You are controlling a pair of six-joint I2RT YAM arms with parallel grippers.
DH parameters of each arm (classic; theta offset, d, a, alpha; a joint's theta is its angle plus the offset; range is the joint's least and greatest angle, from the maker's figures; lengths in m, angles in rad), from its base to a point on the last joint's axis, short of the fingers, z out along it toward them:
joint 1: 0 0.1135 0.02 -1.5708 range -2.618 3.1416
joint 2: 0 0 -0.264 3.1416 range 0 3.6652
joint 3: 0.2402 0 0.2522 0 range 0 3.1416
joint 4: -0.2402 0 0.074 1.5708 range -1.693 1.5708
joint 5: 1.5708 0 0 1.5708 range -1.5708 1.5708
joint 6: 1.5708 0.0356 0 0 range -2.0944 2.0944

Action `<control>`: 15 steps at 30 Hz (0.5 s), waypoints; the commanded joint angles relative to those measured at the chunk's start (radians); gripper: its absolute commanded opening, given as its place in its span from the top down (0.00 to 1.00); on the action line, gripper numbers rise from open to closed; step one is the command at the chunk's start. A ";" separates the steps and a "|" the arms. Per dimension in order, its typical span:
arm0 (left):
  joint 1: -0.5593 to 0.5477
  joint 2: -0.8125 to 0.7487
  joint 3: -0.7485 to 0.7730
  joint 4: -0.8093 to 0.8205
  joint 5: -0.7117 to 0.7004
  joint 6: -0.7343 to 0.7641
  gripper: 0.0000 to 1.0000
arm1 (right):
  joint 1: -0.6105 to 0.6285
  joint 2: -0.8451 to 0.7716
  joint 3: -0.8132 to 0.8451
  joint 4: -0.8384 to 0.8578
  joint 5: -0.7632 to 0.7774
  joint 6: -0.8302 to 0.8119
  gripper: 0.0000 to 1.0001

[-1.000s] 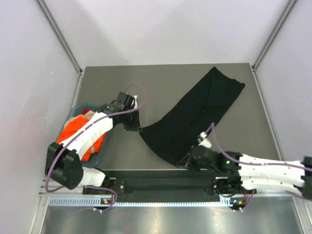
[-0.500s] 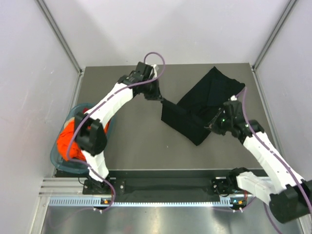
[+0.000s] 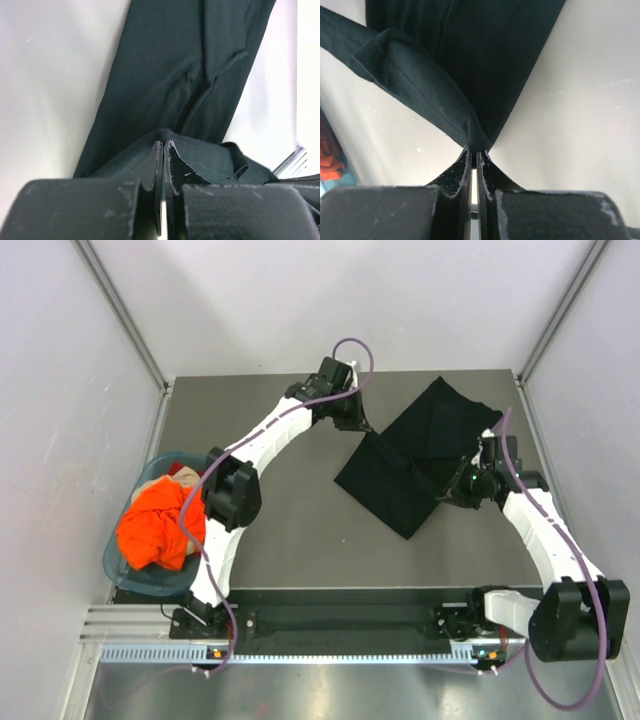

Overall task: Fold and stack the t-shirts
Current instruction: Fold the tshirt

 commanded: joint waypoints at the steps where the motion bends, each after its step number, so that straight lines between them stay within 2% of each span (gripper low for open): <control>1: 0.001 0.036 0.068 0.089 0.021 -0.040 1.00 | -0.034 0.045 0.059 0.051 -0.036 -0.074 1.00; 15: -0.001 0.158 0.129 0.237 0.043 -0.123 1.00 | -0.166 0.238 0.133 0.117 -0.091 -0.154 1.00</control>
